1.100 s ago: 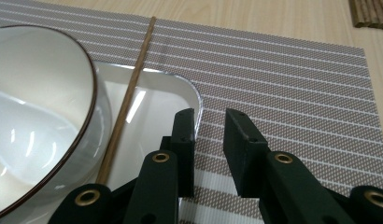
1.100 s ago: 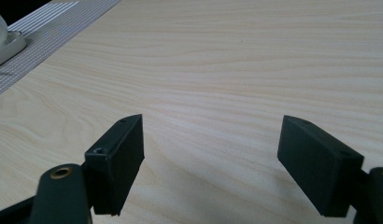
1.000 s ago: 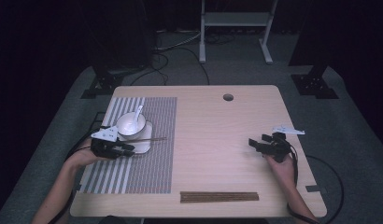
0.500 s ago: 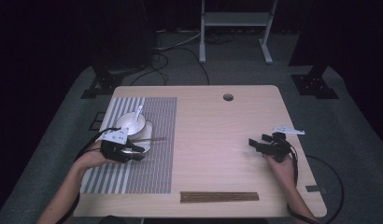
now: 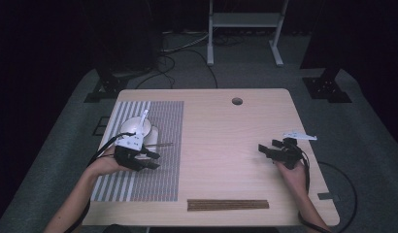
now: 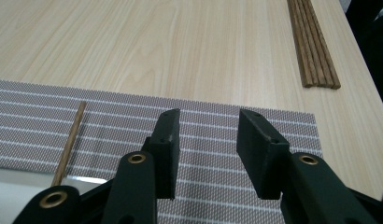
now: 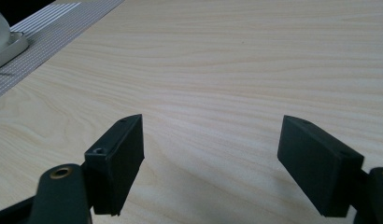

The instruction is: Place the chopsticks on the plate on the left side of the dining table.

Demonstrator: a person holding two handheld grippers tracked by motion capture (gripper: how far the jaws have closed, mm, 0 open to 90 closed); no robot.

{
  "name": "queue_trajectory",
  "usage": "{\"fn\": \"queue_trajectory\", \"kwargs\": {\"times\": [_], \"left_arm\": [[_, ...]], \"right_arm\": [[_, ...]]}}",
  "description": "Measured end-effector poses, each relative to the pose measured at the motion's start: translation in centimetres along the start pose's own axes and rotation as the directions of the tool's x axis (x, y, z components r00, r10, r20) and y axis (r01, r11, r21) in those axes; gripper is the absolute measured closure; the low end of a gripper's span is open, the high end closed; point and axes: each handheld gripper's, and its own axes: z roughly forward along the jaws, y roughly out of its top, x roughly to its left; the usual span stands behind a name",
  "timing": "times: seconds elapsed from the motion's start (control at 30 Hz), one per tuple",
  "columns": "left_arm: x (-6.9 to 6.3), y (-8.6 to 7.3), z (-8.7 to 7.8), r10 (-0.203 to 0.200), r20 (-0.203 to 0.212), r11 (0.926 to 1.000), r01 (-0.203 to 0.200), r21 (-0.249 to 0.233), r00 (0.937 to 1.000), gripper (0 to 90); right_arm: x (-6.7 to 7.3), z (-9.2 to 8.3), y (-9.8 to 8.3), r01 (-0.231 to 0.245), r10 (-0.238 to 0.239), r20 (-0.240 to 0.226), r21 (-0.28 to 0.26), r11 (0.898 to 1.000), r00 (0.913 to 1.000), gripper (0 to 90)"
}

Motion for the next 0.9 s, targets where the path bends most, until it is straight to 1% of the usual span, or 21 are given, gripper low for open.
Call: {"fn": "queue_trajectory", "kwargs": {"times": [0.13,0.23,0.37,0.43,0.5,0.53,0.57,0.6,0.63,0.67,0.77,0.9], "left_arm": [[-0.3,1.1,0.7,0.006,0.007,1.0,-0.006,0.0,1.0,55.7],[-0.5,1.7,1.5,0.018,0.02,0.9998,-0.018,-0.004,0.9996,54.5],[-0.8,2.5,2.7,0.038,0.037,0.9993,-0.038,0.005,0.9986,52.3],[-0.7,2.8,3.3,0.033,0.047,0.9993,-0.034,0.013,0.9983,50.0],[-0.8,3.1,3.8,0.04,0.054,0.9991,-0.041,0.012,0.9977,49.5],[-0.8,3.2,4.1,0.035,0.062,0.9993,-0.036,0.01,0.9975,48.9],[-0.9,3.4,4.5,0.037,0.061,0.9993,-0.037,0.007,0.9975,48.1],[-1.0,3.6,4.7,0.045,0.062,0.9989,-0.046,0.013,0.9971,47.5],[-1.0,3.8,5.0,0.047,0.077,0.9988,-0.048,0.01,0.9959,47.5],[-1.2,4.0,5.2,0.051,0.081,0.9987,-0.052,0.003,0.9954,47.3],[-1.3,4.7,6.0,0.062,0.089,0.998,-0.063,0.006,0.9941,45.8],[-1.5,5.5,6.7,0.068,0.094,0.9977,-0.068,0.004,0.9933,43.5]], "right_arm": [[0.0,0.0,0.0,-0.002,0.002,-0.002,0.0,1.0,1.0,21.4],[0.0,0.0,0.0,0.001,-0.001,-0.001,-0.001,1.0,1.0,21.4],[0.0,0.0,0.0,-0.003,0.003,-0.003,-0.002,1.0,1.0,21.4],[0.0,-0.1,0.0,-0.002,0.002,-0.004,-0.002,1.0,1.0,21.4],[0.0,-0.1,0.0,-0.003,0.003,-0.004,-0.002,1.0,1.0,21.4],[0.0,-0.1,0.0,-0.004,0.004,-0.005,-0.002,1.0,1.0,21.4],[0.0,-0.1,0.0,-0.005,0.005,-0.005,-0.003,1.0,1.0,21.4],[0.0,-0.1,0.0,-0.005,0.005,-0.005,-0.003,1.0,1.0,21.4],[0.0,-0.1,0.0,-0.004,0.004,-0.005,-0.003,1.0,1.0,21.4],[0.0,-0.1,0.0,-0.004,0.004,-0.005,-0.003,1.0,1.0,21.4],[0.0,-0.1,0.0,-0.005,0.005,-0.005,-0.004,1.0,1.0,21.4],[0.0,-0.1,0.0,-0.003,0.003,-0.008,-0.003,1.0,1.0,21.4]]}}
